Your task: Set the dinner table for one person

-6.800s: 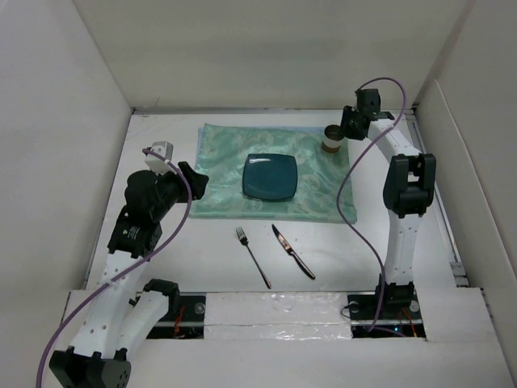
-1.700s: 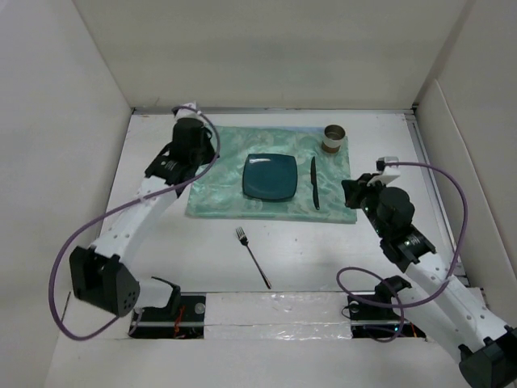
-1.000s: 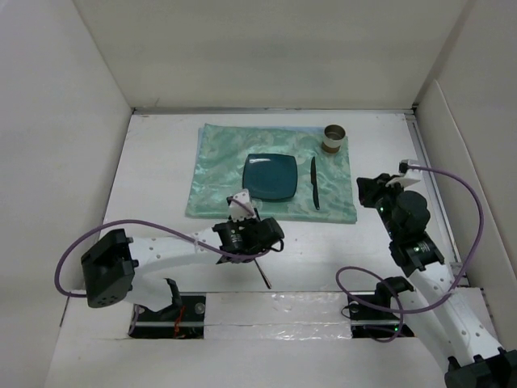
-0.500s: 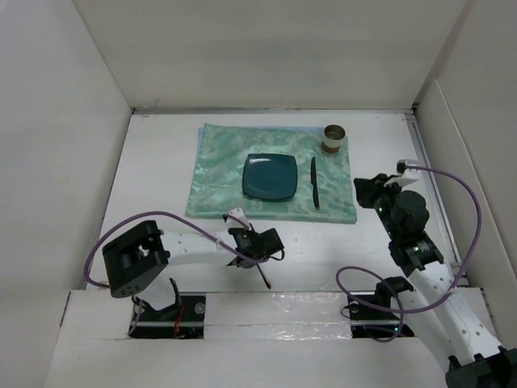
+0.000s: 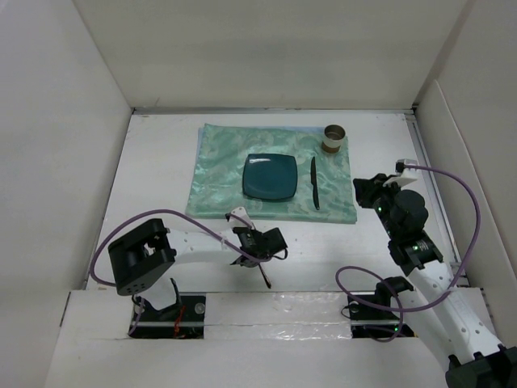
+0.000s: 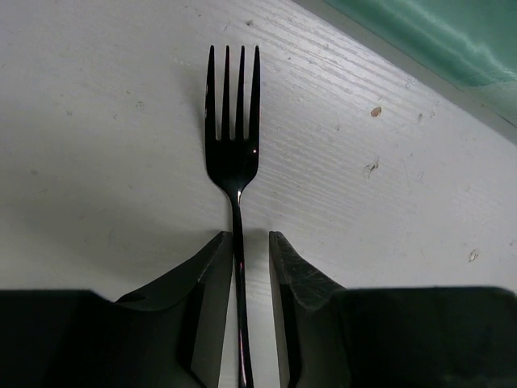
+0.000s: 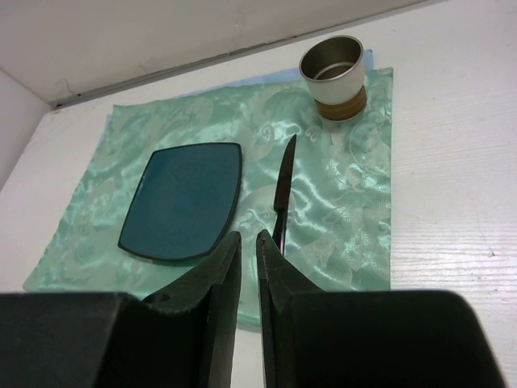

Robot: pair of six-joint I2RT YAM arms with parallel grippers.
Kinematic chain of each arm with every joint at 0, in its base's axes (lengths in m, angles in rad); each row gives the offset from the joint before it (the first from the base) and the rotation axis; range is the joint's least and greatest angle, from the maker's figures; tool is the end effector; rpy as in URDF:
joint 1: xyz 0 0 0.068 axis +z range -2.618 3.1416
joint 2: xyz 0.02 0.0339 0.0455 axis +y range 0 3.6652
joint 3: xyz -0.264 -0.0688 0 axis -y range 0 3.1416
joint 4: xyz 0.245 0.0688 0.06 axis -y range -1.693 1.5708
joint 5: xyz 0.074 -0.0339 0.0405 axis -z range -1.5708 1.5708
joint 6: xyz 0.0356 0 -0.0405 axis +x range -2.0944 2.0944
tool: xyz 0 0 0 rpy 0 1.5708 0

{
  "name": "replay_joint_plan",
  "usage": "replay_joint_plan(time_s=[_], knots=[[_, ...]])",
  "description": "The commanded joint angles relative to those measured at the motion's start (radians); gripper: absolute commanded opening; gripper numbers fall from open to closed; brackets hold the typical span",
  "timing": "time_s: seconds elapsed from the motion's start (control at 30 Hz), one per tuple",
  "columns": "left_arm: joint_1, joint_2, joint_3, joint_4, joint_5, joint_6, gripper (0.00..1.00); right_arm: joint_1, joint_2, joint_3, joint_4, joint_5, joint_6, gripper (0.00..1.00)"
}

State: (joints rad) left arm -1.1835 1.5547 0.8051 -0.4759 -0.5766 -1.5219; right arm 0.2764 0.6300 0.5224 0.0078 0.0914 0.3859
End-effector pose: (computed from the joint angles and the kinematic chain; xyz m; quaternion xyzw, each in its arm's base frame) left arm 0.1204 -0.2437 0.1567 -0.2072 0.9228 -0.1002 0.3091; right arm 0.1602 0.0421 0.2915 0.0711 0.7379 0.1859 0.6449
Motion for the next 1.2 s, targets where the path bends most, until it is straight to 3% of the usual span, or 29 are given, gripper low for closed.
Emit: replay_joint_plan(time_s=[0.0,0.37,0.47,0.53,0.63,0.83,0.97,1.1,1.17], knots=[[-0.008,0.039,-0.033,-0.089,-0.014,-0.083,0.22,0.009,-0.006,0.004,0.026,-0.002,-0.004,0.19],[-0.038,0.114,-0.041,-0.128,0.033,0.008,0.15,0.009,-0.03,0.011,0.003,0.01,-0.002,0.2],[-0.047,0.146,-0.043,-0.118,0.06,0.035,0.1,0.009,-0.033,0.01,0.006,0.018,-0.001,0.2],[-0.074,0.15,-0.043,-0.125,0.063,0.034,0.01,0.009,-0.036,0.01,0.004,0.011,-0.001,0.21],[-0.096,0.142,-0.027,-0.161,0.06,0.025,0.0,0.009,-0.033,0.008,0.007,0.011,-0.001,0.21],[-0.125,0.013,0.083,-0.285,-0.071,0.094,0.0,0.009,-0.021,0.005,0.017,0.005,0.001,0.21],[-0.076,-0.093,0.19,-0.355,-0.247,0.212,0.0,0.009,-0.021,0.005,0.02,-0.007,-0.001,0.22],[0.077,-0.122,0.299,-0.288,-0.333,0.492,0.0,0.009,-0.02,-0.004,0.038,-0.019,0.005,0.22],[0.189,-0.116,0.373,-0.175,-0.319,0.708,0.0,0.009,-0.013,-0.004,0.037,-0.027,0.002,0.22]])
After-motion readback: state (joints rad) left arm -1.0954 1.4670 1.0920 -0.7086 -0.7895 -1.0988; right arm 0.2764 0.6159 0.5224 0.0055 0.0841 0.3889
